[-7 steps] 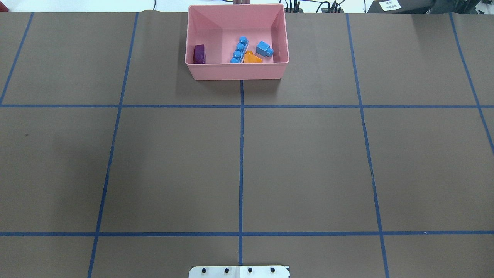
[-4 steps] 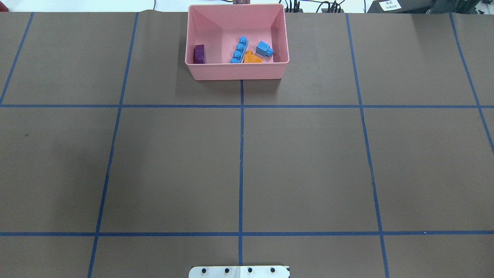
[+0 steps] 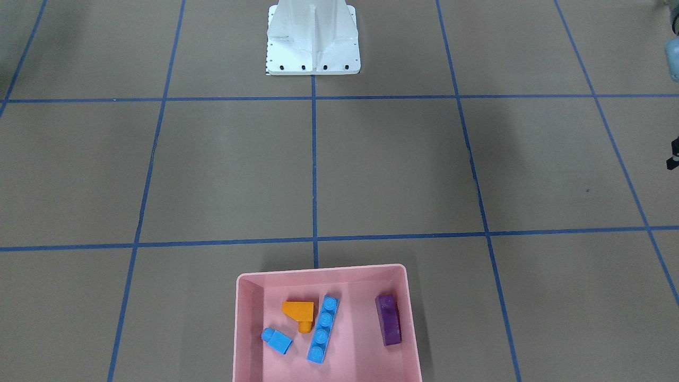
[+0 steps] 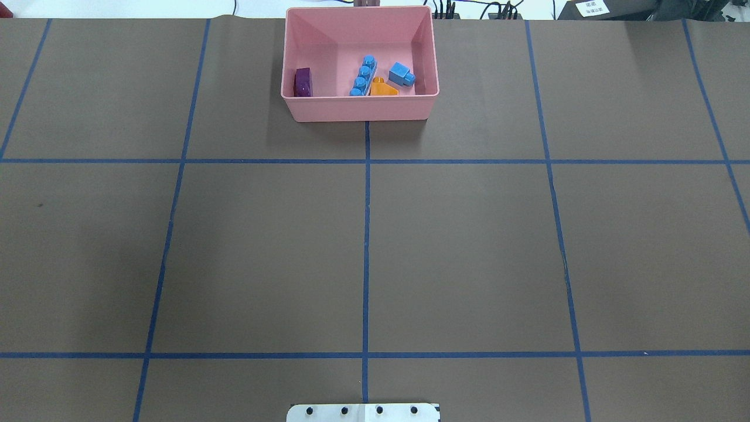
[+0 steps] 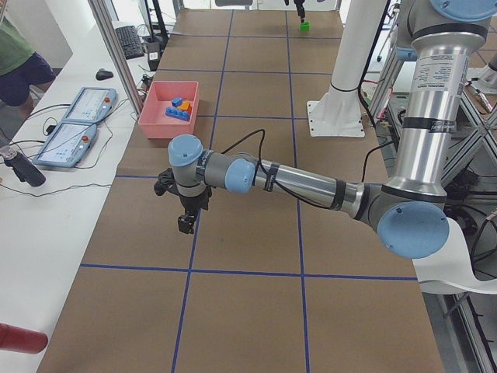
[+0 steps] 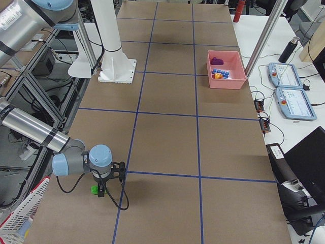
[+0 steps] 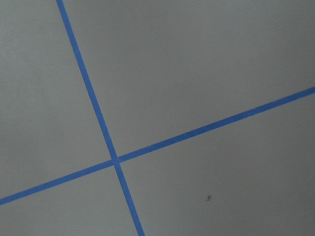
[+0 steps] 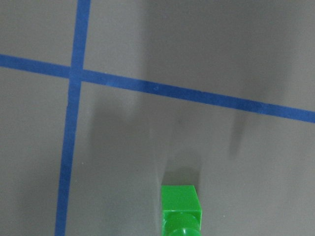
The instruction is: Put all blocks into box
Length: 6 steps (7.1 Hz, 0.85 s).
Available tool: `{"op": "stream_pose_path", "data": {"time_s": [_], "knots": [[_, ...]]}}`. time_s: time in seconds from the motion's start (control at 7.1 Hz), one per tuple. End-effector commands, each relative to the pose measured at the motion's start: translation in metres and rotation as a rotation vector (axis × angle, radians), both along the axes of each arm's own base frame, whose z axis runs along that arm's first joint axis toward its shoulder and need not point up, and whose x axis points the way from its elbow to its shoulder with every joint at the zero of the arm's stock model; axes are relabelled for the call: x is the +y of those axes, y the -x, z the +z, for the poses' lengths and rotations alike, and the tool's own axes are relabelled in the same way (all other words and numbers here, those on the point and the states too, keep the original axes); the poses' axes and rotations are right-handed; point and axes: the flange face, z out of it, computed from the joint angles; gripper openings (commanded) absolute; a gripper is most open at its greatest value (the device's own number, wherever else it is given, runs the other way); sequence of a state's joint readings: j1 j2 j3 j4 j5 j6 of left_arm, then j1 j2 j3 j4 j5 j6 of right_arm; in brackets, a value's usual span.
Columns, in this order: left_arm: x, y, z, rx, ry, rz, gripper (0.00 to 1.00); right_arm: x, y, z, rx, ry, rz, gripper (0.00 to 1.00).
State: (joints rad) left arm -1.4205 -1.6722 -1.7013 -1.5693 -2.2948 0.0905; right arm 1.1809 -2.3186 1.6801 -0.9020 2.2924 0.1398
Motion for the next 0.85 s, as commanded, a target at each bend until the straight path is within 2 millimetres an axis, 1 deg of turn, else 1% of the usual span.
{"op": "stream_pose_path", "data": {"time_s": [0.0, 0.42, 0.56, 0.7], "knots": [[0.004, 0.000, 0.000, -0.001, -0.001, 0.001, 1.00, 0.003, 0.004, 0.017, 0.046, 0.012, -0.059, 1.00], [0.004, 0.001, -0.001, 0.000, -0.005, 0.002, 1.00, 0.003, 0.014, 0.024, 0.056, 0.018, -0.132, 0.99], [0.004, 0.001, -0.001, 0.000, -0.005, 0.002, 1.00, -0.001, 0.019, 0.023, 0.051, 0.032, -0.125, 0.99], [0.004, 0.001, -0.001, 0.000, -0.005, 0.002, 1.00, 0.001, 0.020, 0.028, 0.052, 0.051, -0.128, 0.98]]}}
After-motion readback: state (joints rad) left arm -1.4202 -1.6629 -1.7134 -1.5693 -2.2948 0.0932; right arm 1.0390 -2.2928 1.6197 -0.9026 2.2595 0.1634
